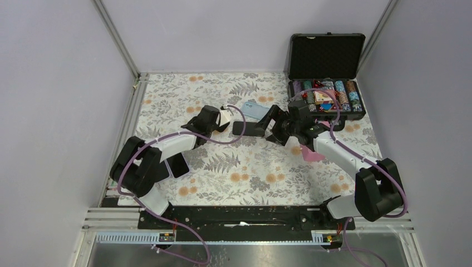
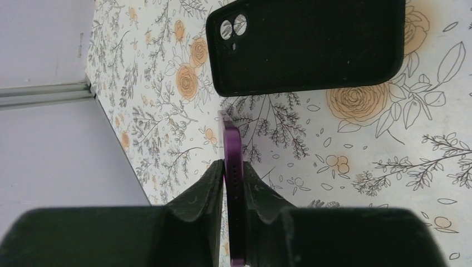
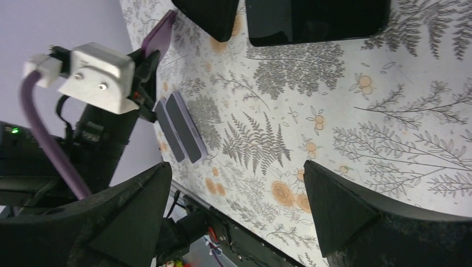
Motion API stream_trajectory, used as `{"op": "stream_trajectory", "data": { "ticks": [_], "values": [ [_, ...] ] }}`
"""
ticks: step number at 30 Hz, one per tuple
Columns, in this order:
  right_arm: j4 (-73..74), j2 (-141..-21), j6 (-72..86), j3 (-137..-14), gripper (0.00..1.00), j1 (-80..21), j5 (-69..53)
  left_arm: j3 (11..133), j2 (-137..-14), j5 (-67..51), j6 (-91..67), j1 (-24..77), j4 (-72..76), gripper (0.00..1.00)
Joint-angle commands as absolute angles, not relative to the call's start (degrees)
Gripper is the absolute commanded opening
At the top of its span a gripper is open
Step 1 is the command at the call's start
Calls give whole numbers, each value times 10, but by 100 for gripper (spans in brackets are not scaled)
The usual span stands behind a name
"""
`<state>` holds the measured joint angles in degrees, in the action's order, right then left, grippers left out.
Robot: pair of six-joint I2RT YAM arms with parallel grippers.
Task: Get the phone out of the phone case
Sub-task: Place the phone at the center of the board.
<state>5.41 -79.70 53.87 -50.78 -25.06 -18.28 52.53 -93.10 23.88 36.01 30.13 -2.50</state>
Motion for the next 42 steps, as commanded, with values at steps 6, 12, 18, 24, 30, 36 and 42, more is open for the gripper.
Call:
{"op": "stream_trajectory", "data": {
  "ticks": [6, 12, 18, 24, 30, 36, 42],
  "values": [
    [4, -779, 567, -505, 95, -245, -224, 552, -988, 245, 340, 328, -108, 18],
    [-23, -772, 573, -503, 95, -239, -236, 575, -1008, 219, 331, 337, -159, 26],
    [-23, -762, 574, -497, 95, -229, -243, 587, -1011, 193, 325, 340, -201, 24],
    [-24, -753, 577, -486, 95, -217, -248, 591, -1027, 170, 310, 344, -215, 28],
    [-23, -742, 582, -481, 95, -209, -256, 617, -1063, 193, 308, 358, -242, 20],
    [-23, -724, 591, -476, 95, -200, -261, 625, -1067, 177, 292, 375, -274, 33],
    [-24, -715, 600, -475, 95, -194, -265, 644, -1094, 144, 276, 384, -301, 38]
  ]
}}
